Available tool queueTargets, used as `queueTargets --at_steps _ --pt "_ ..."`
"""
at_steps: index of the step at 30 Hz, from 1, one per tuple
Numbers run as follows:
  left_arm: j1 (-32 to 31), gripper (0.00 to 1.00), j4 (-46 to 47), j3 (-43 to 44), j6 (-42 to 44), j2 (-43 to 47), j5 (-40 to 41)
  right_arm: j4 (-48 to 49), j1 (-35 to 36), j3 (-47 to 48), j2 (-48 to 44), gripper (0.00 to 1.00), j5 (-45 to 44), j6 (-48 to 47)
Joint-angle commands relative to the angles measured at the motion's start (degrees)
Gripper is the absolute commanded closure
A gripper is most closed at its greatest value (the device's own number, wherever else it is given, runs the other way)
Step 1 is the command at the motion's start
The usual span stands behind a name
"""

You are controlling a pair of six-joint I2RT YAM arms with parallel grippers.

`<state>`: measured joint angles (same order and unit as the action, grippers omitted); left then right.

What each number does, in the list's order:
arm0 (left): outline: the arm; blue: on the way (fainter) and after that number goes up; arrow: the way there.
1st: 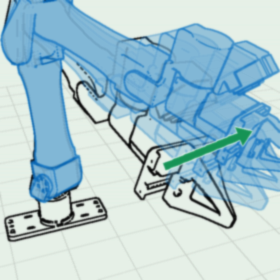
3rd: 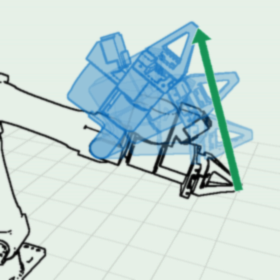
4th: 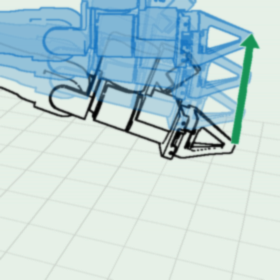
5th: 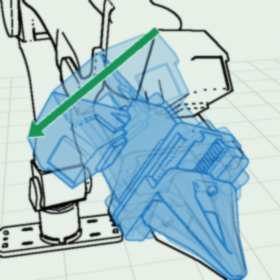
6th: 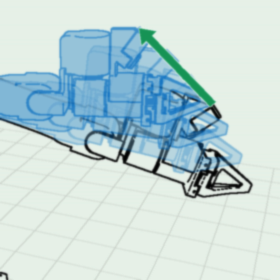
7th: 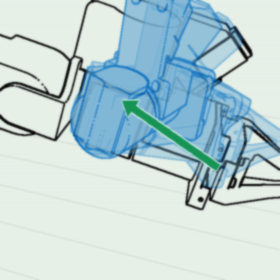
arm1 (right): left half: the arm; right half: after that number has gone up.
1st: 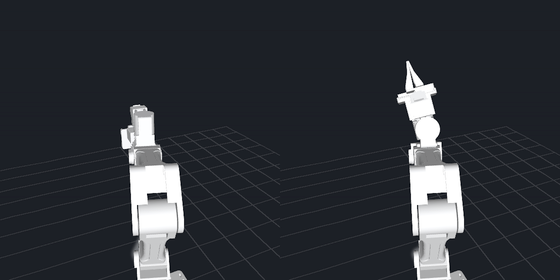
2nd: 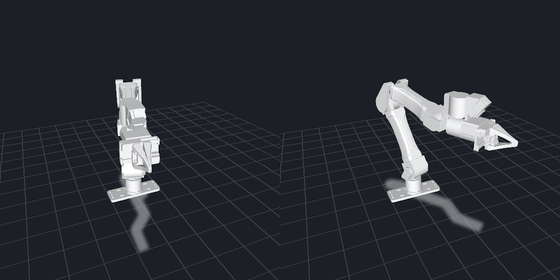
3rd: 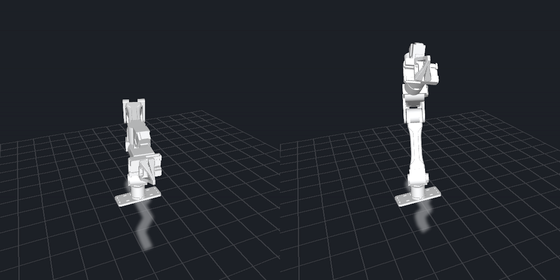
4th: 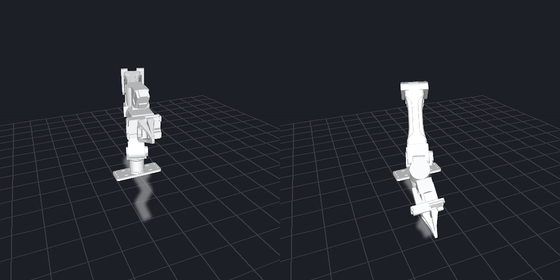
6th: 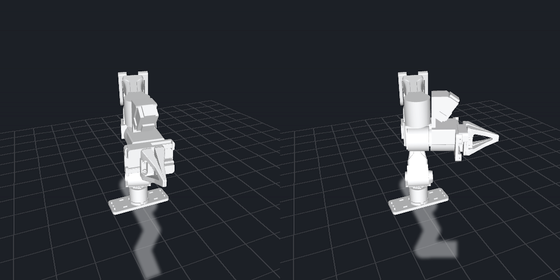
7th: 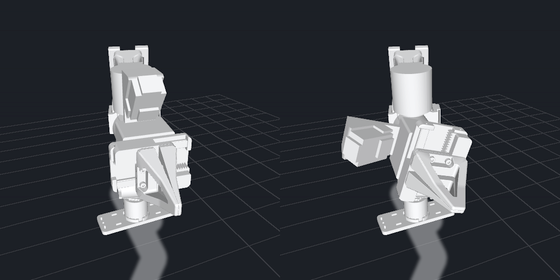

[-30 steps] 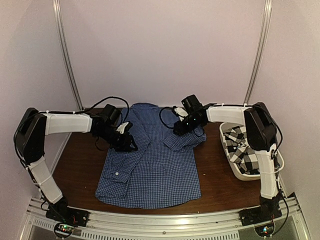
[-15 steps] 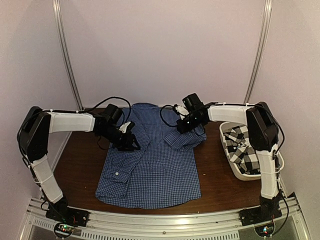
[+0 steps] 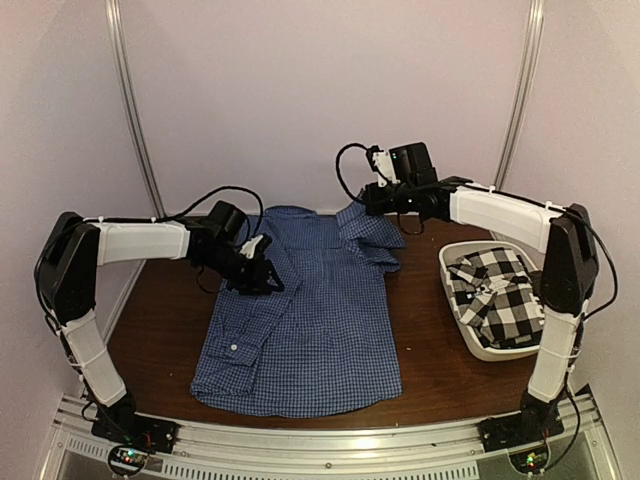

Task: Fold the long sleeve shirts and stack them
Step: Pick up the sleeve from the center of the board, then pass from the right arm to the left

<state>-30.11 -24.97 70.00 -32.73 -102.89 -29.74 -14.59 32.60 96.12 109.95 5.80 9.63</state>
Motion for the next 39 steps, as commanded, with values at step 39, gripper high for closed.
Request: queueTargets --at_steps 39 --pt "-13.31 0.41 15.98 8.7 1.17 -13.77 -3.67 27.58 14.41 -51.93 -21.19 1.0 -5.94 13.06"
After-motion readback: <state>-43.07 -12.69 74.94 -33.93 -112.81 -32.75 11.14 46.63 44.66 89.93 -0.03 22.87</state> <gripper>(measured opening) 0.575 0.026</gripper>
